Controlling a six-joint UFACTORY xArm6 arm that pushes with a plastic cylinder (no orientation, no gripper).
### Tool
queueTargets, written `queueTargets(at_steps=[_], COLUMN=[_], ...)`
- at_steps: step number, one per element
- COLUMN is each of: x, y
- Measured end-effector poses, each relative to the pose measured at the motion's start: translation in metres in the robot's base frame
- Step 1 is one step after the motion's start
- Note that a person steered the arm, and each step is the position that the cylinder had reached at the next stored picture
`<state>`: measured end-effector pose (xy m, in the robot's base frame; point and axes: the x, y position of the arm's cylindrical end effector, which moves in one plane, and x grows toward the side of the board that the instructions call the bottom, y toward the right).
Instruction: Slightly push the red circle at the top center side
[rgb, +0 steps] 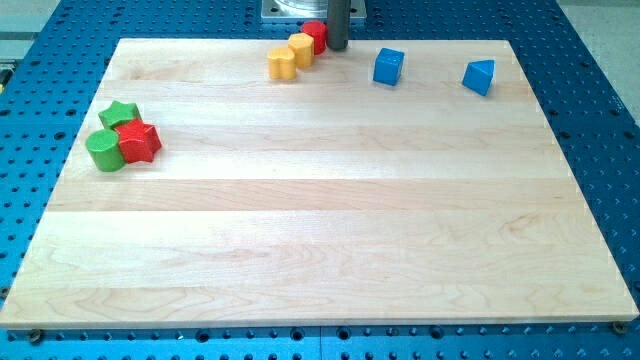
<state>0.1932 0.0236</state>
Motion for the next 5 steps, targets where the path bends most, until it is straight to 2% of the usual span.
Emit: queueTargets(at_steps=[1,2,3,4,5], x=[0.000,0.027,0.060,0.094,0.099], y=[-0.002,0.021,0.014,-0.023,-0.089])
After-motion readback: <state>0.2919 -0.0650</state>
